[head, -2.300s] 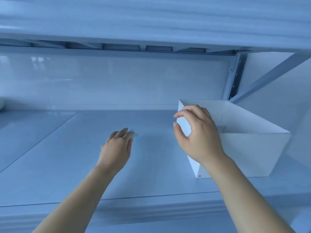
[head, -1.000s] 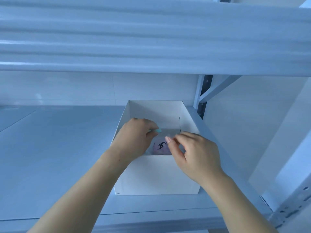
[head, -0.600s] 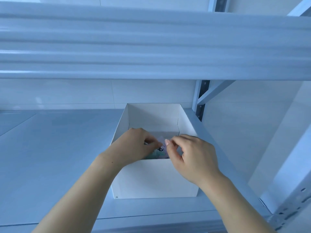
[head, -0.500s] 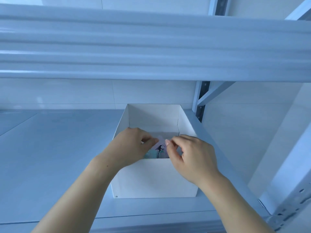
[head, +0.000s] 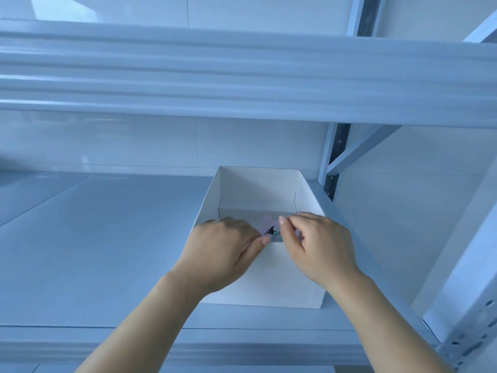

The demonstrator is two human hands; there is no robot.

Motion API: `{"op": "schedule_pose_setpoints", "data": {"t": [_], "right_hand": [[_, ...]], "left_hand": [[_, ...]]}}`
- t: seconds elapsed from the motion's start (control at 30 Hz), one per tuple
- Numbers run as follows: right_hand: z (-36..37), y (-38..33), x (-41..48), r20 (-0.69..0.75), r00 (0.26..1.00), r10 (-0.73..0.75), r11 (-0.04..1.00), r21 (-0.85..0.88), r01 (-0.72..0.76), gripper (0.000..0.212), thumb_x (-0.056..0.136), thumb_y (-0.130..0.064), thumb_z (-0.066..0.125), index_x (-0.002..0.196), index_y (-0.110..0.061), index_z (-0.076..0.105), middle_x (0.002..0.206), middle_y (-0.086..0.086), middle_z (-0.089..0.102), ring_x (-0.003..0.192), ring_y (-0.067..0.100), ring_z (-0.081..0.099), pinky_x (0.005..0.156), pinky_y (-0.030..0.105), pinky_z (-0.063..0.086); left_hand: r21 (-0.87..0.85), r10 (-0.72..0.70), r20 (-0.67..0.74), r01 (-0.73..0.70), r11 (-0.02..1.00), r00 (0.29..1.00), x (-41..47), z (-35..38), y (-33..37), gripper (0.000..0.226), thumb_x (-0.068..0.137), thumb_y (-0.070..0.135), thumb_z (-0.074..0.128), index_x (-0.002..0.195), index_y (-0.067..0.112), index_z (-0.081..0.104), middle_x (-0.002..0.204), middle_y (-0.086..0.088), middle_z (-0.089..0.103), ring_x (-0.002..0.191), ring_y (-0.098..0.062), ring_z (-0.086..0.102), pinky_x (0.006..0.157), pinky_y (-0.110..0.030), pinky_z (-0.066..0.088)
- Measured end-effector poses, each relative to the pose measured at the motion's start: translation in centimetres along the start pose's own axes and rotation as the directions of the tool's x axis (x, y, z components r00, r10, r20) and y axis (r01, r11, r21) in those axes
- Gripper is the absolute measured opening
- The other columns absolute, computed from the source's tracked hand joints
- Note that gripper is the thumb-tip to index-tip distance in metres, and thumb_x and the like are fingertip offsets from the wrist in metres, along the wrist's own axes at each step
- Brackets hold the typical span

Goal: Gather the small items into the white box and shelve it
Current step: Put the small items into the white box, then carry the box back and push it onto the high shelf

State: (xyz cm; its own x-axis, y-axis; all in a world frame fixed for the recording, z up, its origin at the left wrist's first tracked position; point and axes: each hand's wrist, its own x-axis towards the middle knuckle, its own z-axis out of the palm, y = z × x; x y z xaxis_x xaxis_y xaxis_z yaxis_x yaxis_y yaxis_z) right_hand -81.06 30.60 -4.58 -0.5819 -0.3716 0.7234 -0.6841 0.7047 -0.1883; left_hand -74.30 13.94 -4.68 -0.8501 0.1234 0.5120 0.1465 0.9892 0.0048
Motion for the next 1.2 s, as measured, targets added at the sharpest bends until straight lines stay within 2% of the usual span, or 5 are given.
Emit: {"op": "schedule_pose_setpoints", "data": {"t": [0.2,0.33,0.53,0.8,1.2], "right_hand": [[1.0,0.6,-1.4,-0.125,0.987,-0.096,0.995,-0.033,0.093,0.048,0.09,-0.036,0.032,0.05,-0.015,0.048,0.041,-0.002,0.042,0.041,0.021,0.04,0.039,0.024,0.02],[0.9,0.5,-1.8,-0.161,0.978,-0.135,0.991,-0.028,0.132,0.049,0.091,-0.036,0.034,0.048,-0.014,0.041,0.041,-0.004,0.033,0.043,0.023,0.038,0.047,0.026,0.023],[1.0,0.6,-2.7,-0.097,0.984,-0.151,0.988,-0.05,0.147,0.047,0.09,-0.051,0.035,0.064,-0.02,0.058,0.056,-0.006,0.056,0.059,0.022,0.051,0.059,0.03,0.03],[1.3,0.7,-3.9,-0.056,0.99,-0.131,0.987,-0.105,0.125,0.046,0.065,-0.055,0.073,0.093,-0.02,0.061,0.082,-0.004,0.062,0.079,0.024,0.055,0.082,0.032,0.025],[-0.5,-0.4,-5.2,-0.005,0.994,-0.113,0.99,-0.09,0.112,0.05,0.052,-0.051,0.082,0.086,-0.021,0.059,0.077,-0.007,0.058,0.079,0.021,0.052,0.073,0.026,0.018]], "left_hand": [[0.084,0.04,-0.276,-0.017,0.996,0.96,-1.5,1.9,0.3,0.034,0.09,0.048,0.035,0.093,0.027,0.061,0.085,0.01,0.063,0.071,-0.02,0.056,0.067,-0.034,0.042],[0.124,0.019,-0.342,0.025,0.992,0.94,-2.7,3.2,0.9,0.034,0.085,0.05,0.045,0.103,0.023,0.055,0.089,0.006,0.056,0.076,-0.022,0.049,0.073,-0.033,0.029],[0.176,0.023,-0.335,0.038,0.984,0.942,-2.9,3.2,0.9,0.044,0.077,0.054,0.055,0.107,0.022,0.055,0.089,0.004,0.054,0.076,-0.024,0.049,0.074,-0.032,0.024],[0.12,-0.085,-0.252,0.119,0.986,0.964,-2.7,2.0,0.3,0.057,0.056,0.057,0.077,0.095,0.021,0.057,0.076,0.005,0.053,0.074,-0.024,0.051,0.075,-0.035,0.033],[0.171,-0.092,-0.14,0.116,0.978,0.986,-4.4,0.7,1.5,0.054,0.06,0.053,0.077,0.092,0.02,0.049,0.075,0.01,0.039,0.077,-0.021,0.046,0.069,-0.03,0.024]]}}
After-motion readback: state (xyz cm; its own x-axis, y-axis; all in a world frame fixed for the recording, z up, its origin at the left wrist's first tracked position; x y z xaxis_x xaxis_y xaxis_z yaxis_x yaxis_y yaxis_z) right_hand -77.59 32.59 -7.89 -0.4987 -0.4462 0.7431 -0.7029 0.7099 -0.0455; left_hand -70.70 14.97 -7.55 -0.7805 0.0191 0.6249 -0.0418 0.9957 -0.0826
